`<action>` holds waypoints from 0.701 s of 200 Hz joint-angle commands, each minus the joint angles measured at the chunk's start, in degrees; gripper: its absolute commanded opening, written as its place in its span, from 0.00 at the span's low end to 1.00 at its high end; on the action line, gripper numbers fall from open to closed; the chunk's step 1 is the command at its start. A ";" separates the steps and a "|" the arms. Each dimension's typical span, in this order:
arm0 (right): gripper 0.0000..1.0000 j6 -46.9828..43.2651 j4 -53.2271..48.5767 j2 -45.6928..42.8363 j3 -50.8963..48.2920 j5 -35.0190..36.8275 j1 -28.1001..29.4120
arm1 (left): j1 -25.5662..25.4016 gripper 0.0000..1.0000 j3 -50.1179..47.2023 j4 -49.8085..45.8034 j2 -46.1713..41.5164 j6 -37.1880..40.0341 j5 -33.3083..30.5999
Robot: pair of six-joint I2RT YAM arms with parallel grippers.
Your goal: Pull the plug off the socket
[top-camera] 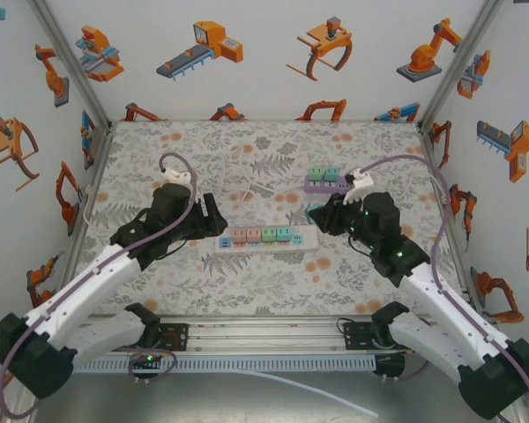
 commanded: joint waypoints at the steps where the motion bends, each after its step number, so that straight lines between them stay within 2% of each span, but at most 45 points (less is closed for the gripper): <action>1: 0.18 18.82 -4.62 -3.63 -3.89 4.04 0.25 | -0.78 0.66 -0.99 2.54 -2.77 4.36 13.60; 25: 0.18 27.31 -2.38 -7.19 -10.30 1.21 0.25 | -3.41 0.69 -1.60 4.98 -4.11 5.14 21.11; 41: 0.18 31.73 -0.08 -8.43 -14.47 -0.42 0.25 | -6.30 0.79 -1.32 4.64 -3.66 5.25 21.97; 82: 0.18 36.72 7.23 -6.41 -22.74 -2.77 0.25 | -14.55 0.86 -1.25 3.78 0.56 8.07 24.94; 114: 0.19 37.71 12.20 -1.16 -25.41 -2.54 0.30 | -19.68 0.90 -1.86 4.29 3.34 8.33 23.01; 140: 0.22 38.29 16.98 5.42 -26.28 -2.54 0.43 | -21.90 0.93 -1.91 4.95 4.59 8.32 20.44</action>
